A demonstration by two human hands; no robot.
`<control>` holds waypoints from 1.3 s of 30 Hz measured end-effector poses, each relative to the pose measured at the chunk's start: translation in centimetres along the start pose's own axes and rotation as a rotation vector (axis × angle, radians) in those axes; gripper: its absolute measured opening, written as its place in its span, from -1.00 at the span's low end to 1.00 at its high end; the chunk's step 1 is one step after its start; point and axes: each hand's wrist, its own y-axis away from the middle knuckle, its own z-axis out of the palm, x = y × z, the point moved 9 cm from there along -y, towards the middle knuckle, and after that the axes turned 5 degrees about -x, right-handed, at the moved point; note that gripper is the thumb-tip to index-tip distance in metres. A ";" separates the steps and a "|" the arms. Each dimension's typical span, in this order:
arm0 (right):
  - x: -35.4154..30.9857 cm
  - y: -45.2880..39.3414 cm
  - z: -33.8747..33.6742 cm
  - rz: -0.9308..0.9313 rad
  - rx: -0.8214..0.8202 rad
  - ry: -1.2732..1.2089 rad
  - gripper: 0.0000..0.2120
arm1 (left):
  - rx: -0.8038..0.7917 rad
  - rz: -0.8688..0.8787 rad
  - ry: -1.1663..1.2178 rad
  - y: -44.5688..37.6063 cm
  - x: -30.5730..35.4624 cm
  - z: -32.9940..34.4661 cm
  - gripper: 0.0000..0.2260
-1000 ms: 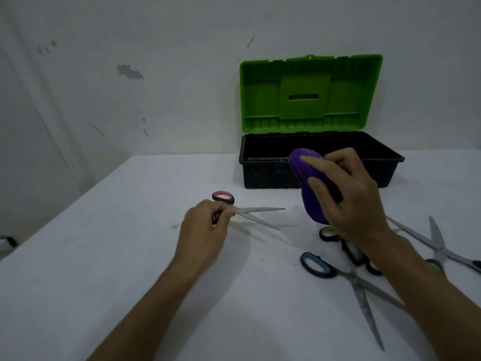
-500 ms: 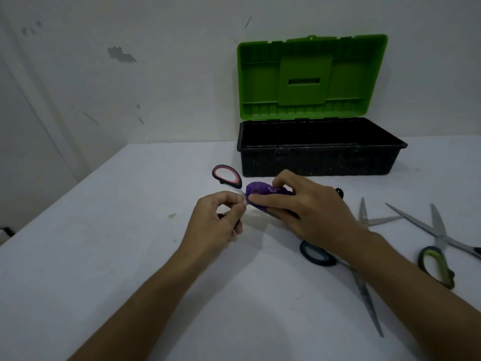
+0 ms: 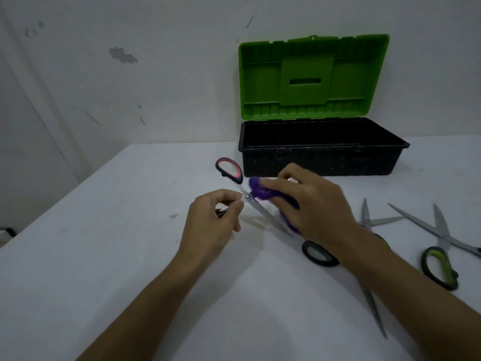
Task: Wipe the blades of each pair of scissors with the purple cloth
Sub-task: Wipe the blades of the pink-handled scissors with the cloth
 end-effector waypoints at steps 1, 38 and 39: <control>1.5 0.1 -0.6 0.057 0.033 0.018 -0.68 | 0.012 -0.024 0.015 0.0 -0.3 -0.4 -0.91; -2.3 0.9 -1.4 -0.178 -0.038 -0.030 -0.75 | 0.200 0.076 -0.071 -1.7 -0.1 -5.4 -0.93; -2.4 0.5 -1.9 -0.172 0.001 -0.031 -0.74 | 0.168 0.092 -0.105 -1.6 0.2 -4.8 -0.94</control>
